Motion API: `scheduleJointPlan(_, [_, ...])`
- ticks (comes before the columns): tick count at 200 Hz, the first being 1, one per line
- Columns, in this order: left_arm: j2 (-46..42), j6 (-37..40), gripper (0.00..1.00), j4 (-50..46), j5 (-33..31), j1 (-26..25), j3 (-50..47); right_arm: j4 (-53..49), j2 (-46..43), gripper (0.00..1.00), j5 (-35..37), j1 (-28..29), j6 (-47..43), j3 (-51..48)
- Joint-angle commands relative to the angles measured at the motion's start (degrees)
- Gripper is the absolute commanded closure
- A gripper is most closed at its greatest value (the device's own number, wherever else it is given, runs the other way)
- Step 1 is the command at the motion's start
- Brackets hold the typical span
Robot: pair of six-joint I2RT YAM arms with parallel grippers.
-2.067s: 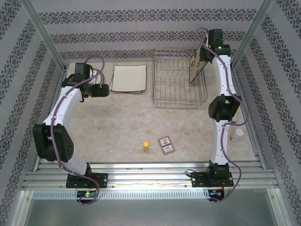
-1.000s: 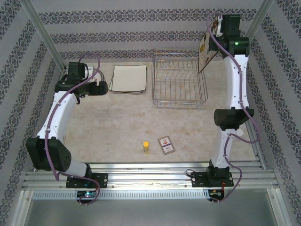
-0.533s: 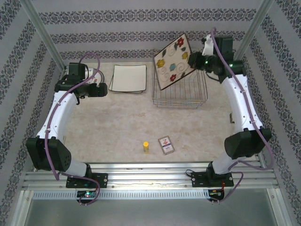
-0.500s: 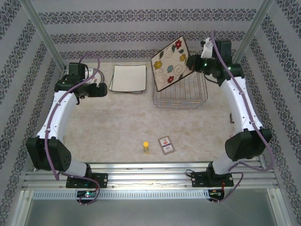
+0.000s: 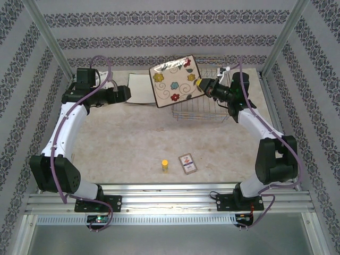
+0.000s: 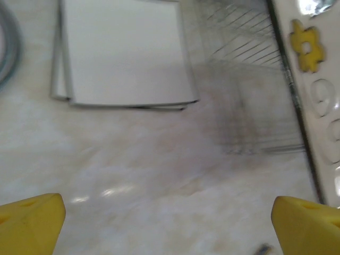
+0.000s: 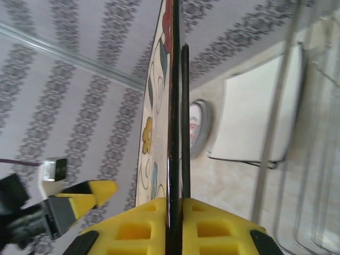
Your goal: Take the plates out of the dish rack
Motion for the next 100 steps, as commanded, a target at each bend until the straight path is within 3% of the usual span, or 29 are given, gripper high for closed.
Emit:
scheduleJointPlan(1, [-1.48, -13.32, 0.00, 18.78, 15.01, -0.47, -6.60, 27.28, 0.19, 1.00, -6.71, 0.88, 10.09, 1.55])
scheduleJointPlan(20, [-1.59, -24.71, 0.01, 36.32, 20.08, -0.54, -13.64, 28.64, 1.99, 1.00, -7.31, 1.75, 11.31, 2.73])
scheduleJointPlan(38, [-1.34, -30.38, 0.01, 45.76, 21.38, -0.80, -17.06, 28.51, 3.55, 1.00, -7.66, 3.11, 11.80, 4.48])
scheduleJointPlan(72, [-0.29, -37.40, 0.02, 57.17, 23.50, -1.09, -19.96, 26.90, 6.60, 1.00, -7.63, 5.69, 11.75, 7.76])
scheduleJointPlan(100, [-0.19, -38.06, 0.02, 59.03, 24.02, -1.09, -21.07, 26.70, 8.72, 1.00, -7.01, 7.45, 11.80, 9.12])
